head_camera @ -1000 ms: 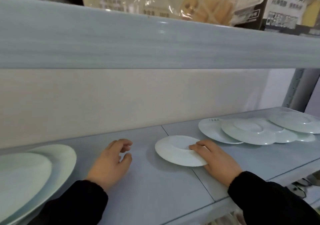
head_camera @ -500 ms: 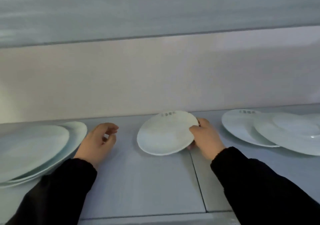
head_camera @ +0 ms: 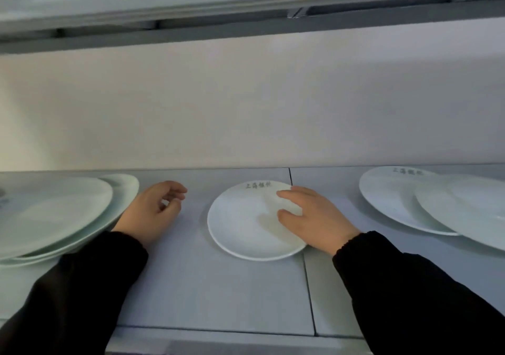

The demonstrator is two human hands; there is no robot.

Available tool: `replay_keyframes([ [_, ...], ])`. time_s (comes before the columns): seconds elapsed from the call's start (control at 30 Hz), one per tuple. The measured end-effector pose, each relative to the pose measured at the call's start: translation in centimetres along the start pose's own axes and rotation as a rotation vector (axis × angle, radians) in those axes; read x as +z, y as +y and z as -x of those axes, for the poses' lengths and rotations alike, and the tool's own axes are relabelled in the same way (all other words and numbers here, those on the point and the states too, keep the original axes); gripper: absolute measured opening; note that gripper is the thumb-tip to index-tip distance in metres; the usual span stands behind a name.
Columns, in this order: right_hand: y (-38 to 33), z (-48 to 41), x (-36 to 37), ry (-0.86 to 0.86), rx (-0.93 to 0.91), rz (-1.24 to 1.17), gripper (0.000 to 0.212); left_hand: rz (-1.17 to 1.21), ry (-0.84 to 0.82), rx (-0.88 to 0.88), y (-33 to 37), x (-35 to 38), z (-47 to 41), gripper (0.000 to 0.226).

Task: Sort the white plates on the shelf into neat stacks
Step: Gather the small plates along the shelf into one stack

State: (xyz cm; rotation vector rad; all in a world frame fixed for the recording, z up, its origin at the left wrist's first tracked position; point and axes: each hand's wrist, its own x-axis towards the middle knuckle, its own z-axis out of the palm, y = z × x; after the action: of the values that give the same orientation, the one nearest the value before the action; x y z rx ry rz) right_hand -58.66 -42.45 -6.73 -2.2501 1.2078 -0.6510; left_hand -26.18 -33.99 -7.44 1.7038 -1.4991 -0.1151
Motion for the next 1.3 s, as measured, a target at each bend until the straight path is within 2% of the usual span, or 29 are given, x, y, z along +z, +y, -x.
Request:
replay_keyframes([
  [0.27,0.7,-0.4,0.1,0.032,-0.014,-0.030,0.044,0.027,-0.010,0.028,0.0,0.0,0.1,0.022],
  [0.37,0.5,0.2,-0.5,0.054,-0.006,-0.026,0.039,0.034,-0.031,0.080,-0.2,0.3,-0.1,0.032],
  [0.47,-0.1,1.4,-1.1,0.052,0.031,-0.038,0.038,0.066,-0.104,0.111,-1.5,0.2,-0.7,0.019],
  [0.63,-0.1,2.9,-1.0,0.053,0.060,0.082,0.035,0.113,-0.171,0.140,-3.1,1.1,-1.3,0.039],
  [0.77,-0.2,3.8,-1.3,0.171,0.042,0.073,0.026,0.142,-0.196,0.228,-2.8,1.6,-1.6,0.044],
  [0.9,0.0,4.0,-1.0,0.210,0.076,0.057,0.026,0.205,-0.181,0.202,-2.4,1.0,-1.2,0.037],
  [1.03,0.1,4.2,-0.9,0.214,0.102,0.073,0.027,0.162,-0.197,0.208,-1.8,0.8,-1.3,0.015],
  [1.17,0.2,4.5,-0.9,0.225,0.128,0.084,0.025,0.151,-0.233,0.195,-2.1,0.7,-1.6,0.030],
  [1.3,0.0,4.9,-0.9,0.259,0.161,0.079,0.024,0.132,-0.242,0.215,-2.7,1.2,-2.0,0.032],
])
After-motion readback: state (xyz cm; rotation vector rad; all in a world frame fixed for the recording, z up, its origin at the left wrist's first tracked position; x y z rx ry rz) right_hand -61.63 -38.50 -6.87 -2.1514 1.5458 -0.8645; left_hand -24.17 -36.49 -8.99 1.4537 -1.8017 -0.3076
